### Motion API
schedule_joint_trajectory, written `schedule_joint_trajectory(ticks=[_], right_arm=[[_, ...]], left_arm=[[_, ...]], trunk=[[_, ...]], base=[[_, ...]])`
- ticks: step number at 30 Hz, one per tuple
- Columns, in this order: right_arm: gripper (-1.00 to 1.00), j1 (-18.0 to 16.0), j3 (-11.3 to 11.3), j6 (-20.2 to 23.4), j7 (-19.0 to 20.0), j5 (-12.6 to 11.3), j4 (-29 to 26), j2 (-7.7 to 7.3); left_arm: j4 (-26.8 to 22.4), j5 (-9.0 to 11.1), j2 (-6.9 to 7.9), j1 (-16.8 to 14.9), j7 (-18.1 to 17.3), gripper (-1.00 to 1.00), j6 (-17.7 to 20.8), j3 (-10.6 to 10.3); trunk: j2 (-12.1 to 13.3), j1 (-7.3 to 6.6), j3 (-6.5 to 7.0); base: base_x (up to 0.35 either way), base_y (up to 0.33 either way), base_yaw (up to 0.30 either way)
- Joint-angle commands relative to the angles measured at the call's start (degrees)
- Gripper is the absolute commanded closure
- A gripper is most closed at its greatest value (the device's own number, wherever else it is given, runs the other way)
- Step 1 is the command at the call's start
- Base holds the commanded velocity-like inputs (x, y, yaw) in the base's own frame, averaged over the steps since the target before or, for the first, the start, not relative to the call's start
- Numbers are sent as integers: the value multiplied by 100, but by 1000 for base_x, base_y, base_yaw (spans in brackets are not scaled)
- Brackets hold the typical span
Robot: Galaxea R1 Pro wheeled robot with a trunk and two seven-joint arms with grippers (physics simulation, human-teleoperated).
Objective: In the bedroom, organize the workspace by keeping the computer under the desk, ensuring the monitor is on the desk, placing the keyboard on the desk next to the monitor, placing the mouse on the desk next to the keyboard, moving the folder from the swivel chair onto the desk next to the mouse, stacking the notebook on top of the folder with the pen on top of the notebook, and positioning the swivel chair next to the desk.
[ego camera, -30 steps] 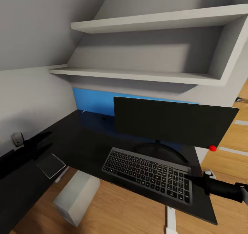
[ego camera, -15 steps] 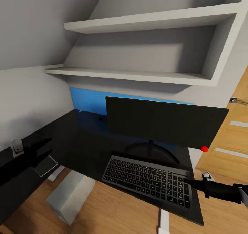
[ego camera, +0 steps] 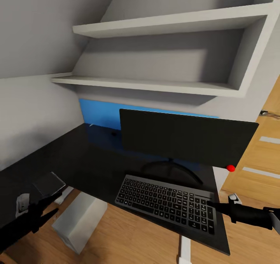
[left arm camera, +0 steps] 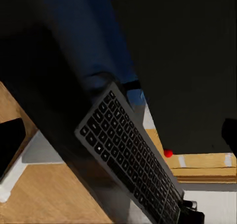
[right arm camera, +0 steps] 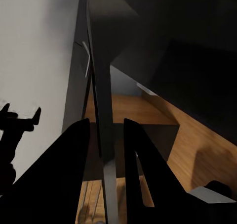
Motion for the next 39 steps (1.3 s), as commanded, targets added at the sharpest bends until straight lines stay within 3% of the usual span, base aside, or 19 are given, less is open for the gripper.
schedule_joint_trajectory(ticks=[1,2,5,8,9,11,12,14,15,16,19,21,27,33,39], right_arm=[[100,-8,20,27,3,-26,-8,-5],[100,-8,20,29,3,-27,-13,-5],[100,-8,9,28,3,-35,-18,5],[100,-10,2,36,3,-40,-15,9],[100,-14,-2,45,-7,-46,-15,12],[100,-30,-4,47,-24,-54,-11,25],[100,-47,-9,49,-41,-58,-3,43],[100,-58,-10,50,-54,-60,6,72],[100,-67,-13,47,-65,-60,6,113],[100,-71,-12,47,-69,-59,1,135],[100,-79,-13,45,-76,-56,-13,189],[100,-83,-11,44,-80,-50,-22,239],[100,-105,-9,47,-86,-41,-29,316],[100,-263,11,101,-27,-70,-35,519],[100,-292,23,133,171,-93,-45,588]], left_arm=[[0,-339,-41,273,-79,-100,-170,-21],[0,-528,-91,417,-89,-100,-289,-38],[25,-1762,-719,1392,-127,-100,-1172,-70],[61,-2183,-932,1789,-136,-100,-1621,-90],[106,-2411,-1081,1969,-136,-100,-1865,-107],[236,-2678,-1248,2087,-137,-100,-2054,-133],[431,-3032,-1414,2163,-139,-100,-2221,-155],[640,-3405,-1561,2211,-143,-100,-2423,-167],[840,-3716,-1670,2242,-160,-100,-2657,-169],[948,-3832,-1709,2255,-176,-100,-2782,-165],[1315,-4065,-1780,2280,-345,-100,-3145,-146],[1626,-4196,-1813,2293,-662,-100,-3435,-95],[2011,-4319,-1843,2303,-1109,-100,-3706,189],[2121,-4353,-1864,2306,-1151,-100,-3781,309],[2133,-4355,-1859,2304,-1148,-100,-3788,321]], trunk=[[-5,1,-6],[-5,1,-6],[-5,1,-6],[-5,1,-6],[-5,1,-6],[-5,1,-6],[-5,1,-6],[-5,1,-6],[-5,1,-6],[-5,1,-6],[-5,1,-6],[-5,1,-6],[-5,1,-6],[-5,1,-6],[-5,1,-6]], base=[[0,0,0],[0,0,0],[0,0,0],[0,0,0],[0,0,0],[0,0,0],[0,0,0],[0,0,0],[0,0,0],[0,0,0],[0,-11,0],[0,-110,0],[0,-248,0],[0,-276,0],[0,-67,0]])
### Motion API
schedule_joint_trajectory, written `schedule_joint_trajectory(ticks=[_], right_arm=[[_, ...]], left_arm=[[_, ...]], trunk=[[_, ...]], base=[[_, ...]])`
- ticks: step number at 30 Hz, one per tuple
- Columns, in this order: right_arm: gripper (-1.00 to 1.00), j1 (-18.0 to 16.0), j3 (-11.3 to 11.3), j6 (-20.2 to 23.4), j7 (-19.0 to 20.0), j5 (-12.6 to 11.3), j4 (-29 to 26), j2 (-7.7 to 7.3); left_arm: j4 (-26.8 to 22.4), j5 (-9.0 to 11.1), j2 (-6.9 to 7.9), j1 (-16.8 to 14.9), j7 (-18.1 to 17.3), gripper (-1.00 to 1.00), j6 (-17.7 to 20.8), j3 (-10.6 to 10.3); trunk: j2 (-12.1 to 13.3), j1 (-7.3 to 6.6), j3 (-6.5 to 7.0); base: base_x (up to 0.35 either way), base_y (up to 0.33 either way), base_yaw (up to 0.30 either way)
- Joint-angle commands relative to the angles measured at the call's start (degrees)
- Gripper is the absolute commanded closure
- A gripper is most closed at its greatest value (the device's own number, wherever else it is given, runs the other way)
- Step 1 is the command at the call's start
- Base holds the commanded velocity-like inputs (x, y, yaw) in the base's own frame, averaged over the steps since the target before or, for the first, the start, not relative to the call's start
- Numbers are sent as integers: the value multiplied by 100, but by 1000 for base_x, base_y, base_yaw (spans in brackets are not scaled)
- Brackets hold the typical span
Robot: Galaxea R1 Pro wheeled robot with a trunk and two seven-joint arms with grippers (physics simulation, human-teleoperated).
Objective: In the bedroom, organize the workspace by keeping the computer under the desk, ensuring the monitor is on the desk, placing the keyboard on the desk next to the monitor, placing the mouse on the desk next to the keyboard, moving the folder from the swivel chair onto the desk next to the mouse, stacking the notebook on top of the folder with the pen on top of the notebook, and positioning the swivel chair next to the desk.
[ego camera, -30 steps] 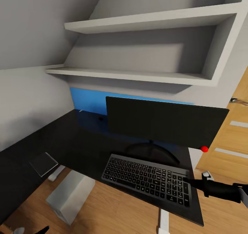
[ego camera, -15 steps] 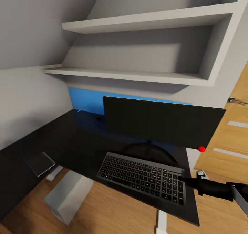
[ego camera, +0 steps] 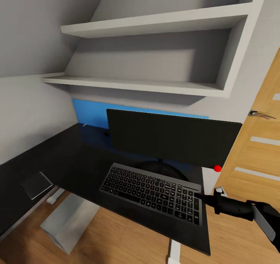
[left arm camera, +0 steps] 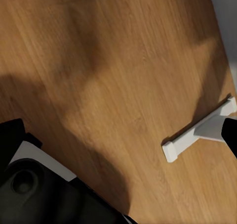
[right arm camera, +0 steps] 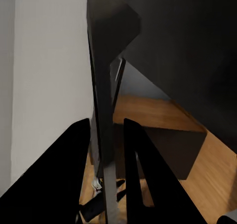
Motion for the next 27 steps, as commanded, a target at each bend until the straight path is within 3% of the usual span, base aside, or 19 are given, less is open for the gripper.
schedule_joint_trajectory(ticks=[1,9,15,27], right_arm=[[100,-8,20,27,101,-20,4,8],[100,-17,22,44,274,19,42,37],[100,-21,22,47,249,37,88,47],[100,-21,31,55,233,54,75,248]], left_arm=[[-7,52,-5,-4,-12,-100,56,17],[-5,52,-9,-7,-21,-100,55,23],[79,78,-1,-8,-60,-100,55,33],[126,90,6,-8,-73,-100,48,45]], trunk=[[-5,1,-6],[-5,1,-6],[-5,1,-6],[-5,1,-6]], base=[[0,-21,0],[0,-9,0],[29,-179,0],[8,-101,2]])
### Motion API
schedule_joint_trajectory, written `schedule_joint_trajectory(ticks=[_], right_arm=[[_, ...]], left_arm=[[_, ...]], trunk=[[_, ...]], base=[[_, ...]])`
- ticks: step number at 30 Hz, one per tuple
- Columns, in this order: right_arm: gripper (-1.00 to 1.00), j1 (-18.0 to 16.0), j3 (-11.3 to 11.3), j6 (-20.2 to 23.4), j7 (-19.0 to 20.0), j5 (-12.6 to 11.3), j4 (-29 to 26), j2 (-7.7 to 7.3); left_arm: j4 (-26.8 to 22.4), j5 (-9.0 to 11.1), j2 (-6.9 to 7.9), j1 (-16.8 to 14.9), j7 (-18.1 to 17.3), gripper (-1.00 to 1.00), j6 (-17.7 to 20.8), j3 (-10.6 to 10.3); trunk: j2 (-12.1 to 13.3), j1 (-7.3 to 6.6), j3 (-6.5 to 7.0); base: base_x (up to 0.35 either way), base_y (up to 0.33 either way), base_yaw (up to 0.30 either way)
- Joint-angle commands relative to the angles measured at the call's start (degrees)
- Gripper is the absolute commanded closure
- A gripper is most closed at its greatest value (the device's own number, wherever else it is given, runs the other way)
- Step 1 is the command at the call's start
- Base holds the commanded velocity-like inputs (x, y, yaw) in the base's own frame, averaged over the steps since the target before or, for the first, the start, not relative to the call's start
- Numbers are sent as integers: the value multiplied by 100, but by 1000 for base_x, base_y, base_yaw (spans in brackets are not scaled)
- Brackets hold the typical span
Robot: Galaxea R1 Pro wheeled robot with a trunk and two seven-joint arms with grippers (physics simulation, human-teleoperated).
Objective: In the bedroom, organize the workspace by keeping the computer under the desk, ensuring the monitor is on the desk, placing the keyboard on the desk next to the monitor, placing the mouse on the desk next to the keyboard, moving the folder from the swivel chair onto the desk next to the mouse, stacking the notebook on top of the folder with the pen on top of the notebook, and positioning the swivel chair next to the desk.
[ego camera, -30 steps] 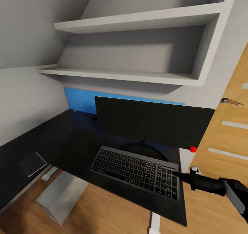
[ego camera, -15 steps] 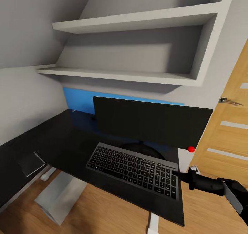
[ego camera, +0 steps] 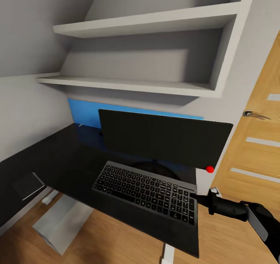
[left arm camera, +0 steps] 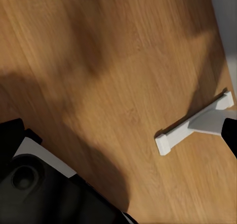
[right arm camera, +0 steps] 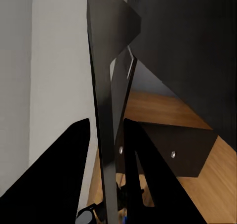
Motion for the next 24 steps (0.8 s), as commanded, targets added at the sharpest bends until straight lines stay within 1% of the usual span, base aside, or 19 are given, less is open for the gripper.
schedule_joint_trajectory(ticks=[1,11,14,18,20,24], right_arm=[[100,-5,20,32,6,-28,3,1],[100,-6,20,32,1,-34,26,26],[100,-5,20,32,-56,-35,32,96],[100,-5,15,33,-231,-44,39,154],[100,-5,2,138,-413,-63,75,166],[100,-5,-15,312,-617,-94,120,172]], left_arm=[[-11,50,-7,-1,-8,-100,58,16],[-3,48,-7,-1,-17,-100,55,23],[1,48,-7,-1,-12,-100,55,24],[18,48,-7,-1,-10,-100,55,25],[36,48,6,-1,-7,-100,55,25],[46,48,21,-1,8,-100,58,25]], trunk=[[-5,1,-6],[-5,1,8],[-5,1,17],[-5,1,24],[-5,1,25],[-5,1,26]], base=[[0,-290,66],[0,-329,194],[6,-340,216],[65,-304,173],[39,-129,61],[16,-55,26]])
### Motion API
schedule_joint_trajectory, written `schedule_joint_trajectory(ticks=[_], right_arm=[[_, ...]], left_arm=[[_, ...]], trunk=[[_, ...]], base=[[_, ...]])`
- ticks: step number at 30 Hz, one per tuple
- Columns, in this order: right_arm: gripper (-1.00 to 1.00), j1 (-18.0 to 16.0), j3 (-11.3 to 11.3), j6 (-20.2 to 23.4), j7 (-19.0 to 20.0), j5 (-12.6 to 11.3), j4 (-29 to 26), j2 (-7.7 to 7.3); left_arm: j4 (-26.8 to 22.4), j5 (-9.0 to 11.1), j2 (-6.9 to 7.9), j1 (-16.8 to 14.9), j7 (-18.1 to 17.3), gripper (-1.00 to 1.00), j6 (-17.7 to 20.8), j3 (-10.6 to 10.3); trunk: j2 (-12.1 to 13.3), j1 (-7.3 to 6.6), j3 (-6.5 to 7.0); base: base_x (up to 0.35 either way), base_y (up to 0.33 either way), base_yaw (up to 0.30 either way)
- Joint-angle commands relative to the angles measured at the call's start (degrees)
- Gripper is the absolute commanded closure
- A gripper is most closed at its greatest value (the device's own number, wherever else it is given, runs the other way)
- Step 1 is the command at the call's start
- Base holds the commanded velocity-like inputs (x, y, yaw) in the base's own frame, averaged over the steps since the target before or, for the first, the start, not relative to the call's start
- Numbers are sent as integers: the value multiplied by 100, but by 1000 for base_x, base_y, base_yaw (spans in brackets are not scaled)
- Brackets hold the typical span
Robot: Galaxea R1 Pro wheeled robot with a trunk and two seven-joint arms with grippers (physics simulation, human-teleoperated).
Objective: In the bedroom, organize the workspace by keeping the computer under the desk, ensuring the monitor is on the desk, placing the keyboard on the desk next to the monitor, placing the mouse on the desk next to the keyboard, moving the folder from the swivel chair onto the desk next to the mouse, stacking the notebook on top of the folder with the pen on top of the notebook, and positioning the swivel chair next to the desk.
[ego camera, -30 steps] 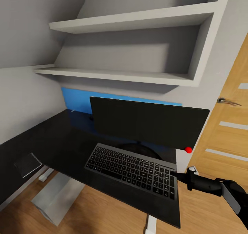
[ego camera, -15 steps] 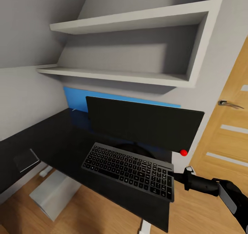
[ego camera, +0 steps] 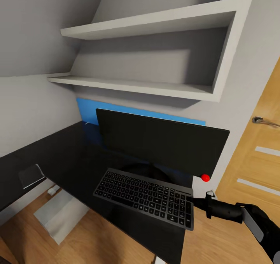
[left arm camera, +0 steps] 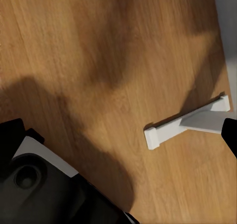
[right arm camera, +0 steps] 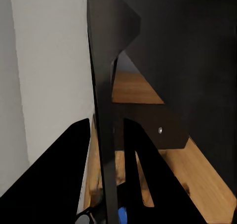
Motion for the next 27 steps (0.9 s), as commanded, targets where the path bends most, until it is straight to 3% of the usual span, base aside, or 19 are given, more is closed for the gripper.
schedule_joint_trajectory(ticks=[1,6,11,15,17,19,20,23,27], right_arm=[[100,-6,13,66,-31,-43,12,-1],[100,-6,-18,29,-77,-69,61,59],[100,-2,-108,-224,-90,-104,149,355],[100,13,-200,-578,-100,-111,284,692],[100,12,-218,-639,-112,-111,363,759],[100,12,-228,-661,-116,-112,429,782],[100,12,-232,-683,-120,-110,461,791],[100,12,-230,-779,-128,-107,591,801],[100,12,-213,-876,-143,-105,828,812]], left_arm=[[-7,52,-3,-1,-11,-100,57,15],[-4,57,9,-1,-6,-100,62,15],[-4,158,17,-1,-23,-100,98,15],[-9,227,23,-1,-28,-100,142,15],[-11,398,28,-1,-31,-100,235,22],[-12,728,38,-1,-25,-100,449,129],[-15,920,41,-1,-30,-100,627,285],[-19,1124,38,-1,-46,-100,854,569],[-20,1221,41,-5,-54,-100,966,717]], trunk=[[-5,1,-6],[-5,1,-6],[-5,1,-6],[-5,1,-6],[-5,1,-6],[-5,1,-6],[-45,23,-24],[-165,89,-78],[-326,177,-149]], base=[[6,-21,10],[3,-10,5],[1,-2,1],[0,0,0],[0,0,0],[0,0,0],[0,0,0],[0,0,0],[0,0,0]])
